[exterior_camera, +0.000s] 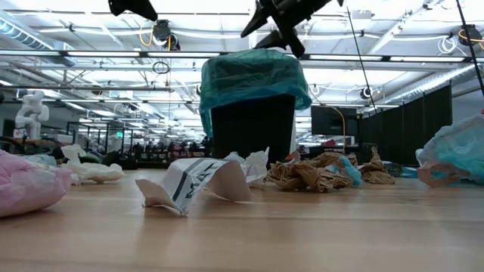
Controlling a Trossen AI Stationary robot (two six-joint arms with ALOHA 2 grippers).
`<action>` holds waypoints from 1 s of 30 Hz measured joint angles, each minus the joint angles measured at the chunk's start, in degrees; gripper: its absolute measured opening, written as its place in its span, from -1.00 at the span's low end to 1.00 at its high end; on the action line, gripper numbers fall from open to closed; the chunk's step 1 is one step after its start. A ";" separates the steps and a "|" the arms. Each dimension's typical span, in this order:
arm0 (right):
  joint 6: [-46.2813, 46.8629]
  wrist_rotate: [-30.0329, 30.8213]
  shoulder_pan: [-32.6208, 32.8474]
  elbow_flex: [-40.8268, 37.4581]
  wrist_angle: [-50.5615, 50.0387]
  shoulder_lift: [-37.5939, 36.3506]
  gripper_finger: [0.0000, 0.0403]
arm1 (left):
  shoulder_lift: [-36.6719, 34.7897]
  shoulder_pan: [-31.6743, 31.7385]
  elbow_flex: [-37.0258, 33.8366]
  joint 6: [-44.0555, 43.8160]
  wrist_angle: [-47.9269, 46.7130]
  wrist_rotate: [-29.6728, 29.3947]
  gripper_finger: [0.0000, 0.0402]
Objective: Place trash/remove bag and relplace
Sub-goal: Put the pink plastic into the trash bin, then put the blue plastic into the trash bin
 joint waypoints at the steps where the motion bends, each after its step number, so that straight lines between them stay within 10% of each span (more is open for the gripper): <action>1: -0.24 0.00 -0.11 0.00 0.04 -0.02 0.09 | 0.10 0.00 0.00 0.00 0.03 0.01 -0.89; 16: -2.00 -10.41 -1.22 0.00 -29.01 -17.17 0.06 | 0.32 -0.01 0.02 0.26 -0.05 0.01 -0.89; 30: 4.59 -6.87 15.42 -5.84 -53.56 -20.64 0.03 | 0.34 -0.07 0.01 -0.11 0.29 1.14 -0.89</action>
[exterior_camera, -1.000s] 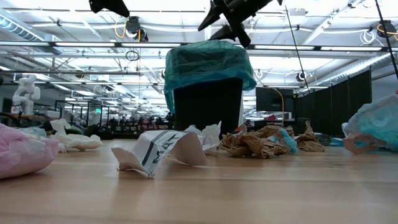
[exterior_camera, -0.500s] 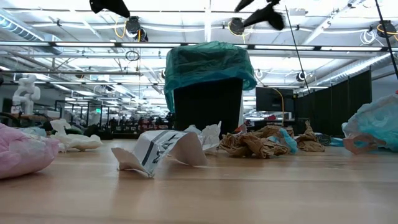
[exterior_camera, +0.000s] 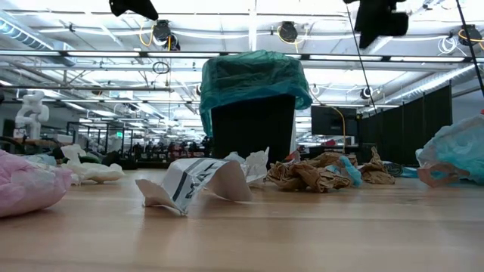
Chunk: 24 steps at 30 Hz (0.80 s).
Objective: Place trash/remove bag and relplace
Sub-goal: Put the blue plastic into the trash bin
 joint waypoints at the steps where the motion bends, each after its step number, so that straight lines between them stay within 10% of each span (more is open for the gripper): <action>1: 0.11 -0.06 0.91 -1.56 1.29 0.31 0.03 | 0.00 0.00 0.01 0.00 -0.01 0.01 -0.89; 12: 5.07 -0.51 7.95 -20.10 25.53 6.54 0.03 | 0.00 0.00 0.01 0.00 -0.13 0.01 -0.89; 24: 3.92 -0.62 10.37 -21.13 35.57 22.37 0.03 | 0.00 0.00 0.01 -0.07 -0.16 -0.02 -0.89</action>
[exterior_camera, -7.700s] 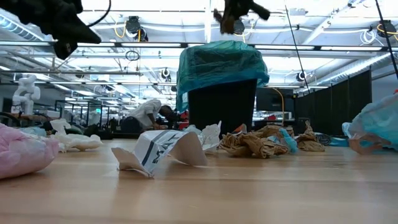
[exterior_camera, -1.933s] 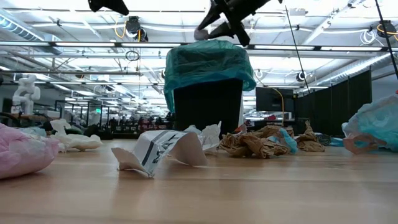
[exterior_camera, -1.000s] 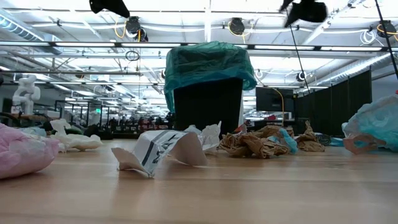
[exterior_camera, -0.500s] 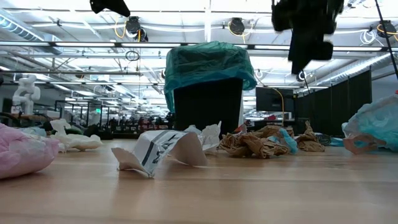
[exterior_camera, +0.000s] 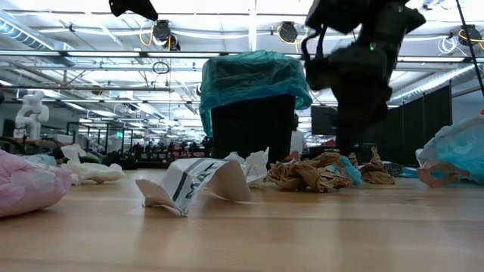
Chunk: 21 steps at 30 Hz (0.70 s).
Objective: Place trash/remove bag and relplace
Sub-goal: Put the blue plastic into the trash bin
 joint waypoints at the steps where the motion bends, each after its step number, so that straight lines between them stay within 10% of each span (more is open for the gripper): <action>1: 0.62 0.01 0.21 0.00 0.02 0.99 0.03 | 0.00 0.00 0.00 0.00 -0.01 0.00 -0.89; 10: -0.11 1.31 0.37 0.32 5.77 9.59 -0.04 | 0.00 0.02 0.00 -0.17 -0.02 0.00 -0.89; 21: 9.76 -1.08 4.47 -0.35 1.60 3.69 -0.91 | 0.00 0.02 0.00 -4.39 -0.04 2.62 -0.89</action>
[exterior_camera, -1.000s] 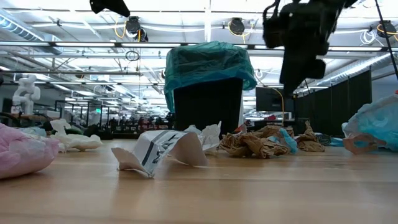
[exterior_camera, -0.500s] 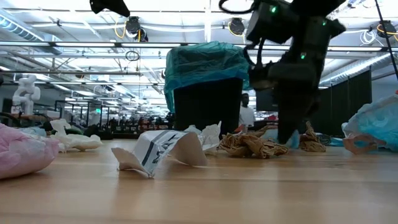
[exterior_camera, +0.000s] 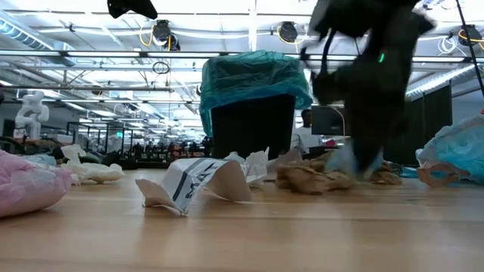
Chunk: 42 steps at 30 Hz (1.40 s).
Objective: Place trash/remove bag and relplace
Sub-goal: Put the blue plastic into the trash bin
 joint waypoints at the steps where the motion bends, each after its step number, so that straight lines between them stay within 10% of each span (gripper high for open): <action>1: 1.87 0.43 0.58 0.20 0.02 -2.20 -0.89 | 0.00 0.00 0.00 -0.02 -0.04 0.00 -0.89; 11: 13.27 8.66 8.13 2.69 -8.58 -21.76 -0.96 | 0.00 0.00 0.00 0.20 -0.46 0.35 -0.89; 22: 7.44 27.15 9.84 26.09 -34.00 -25.84 -0.97 | 0.00 -0.02 0.00 3.01 -0.42 0.35 -0.89; 33: -16.87 32.53 -1.29 27.98 -12.41 -22.19 -0.94 | 0.00 -0.02 0.00 3.01 -0.14 0.33 -0.89; 42: -30.96 22.58 -15.64 27.98 8.03 -14.10 -0.92 | 0.00 -0.01 0.00 2.97 -0.11 0.31 -0.89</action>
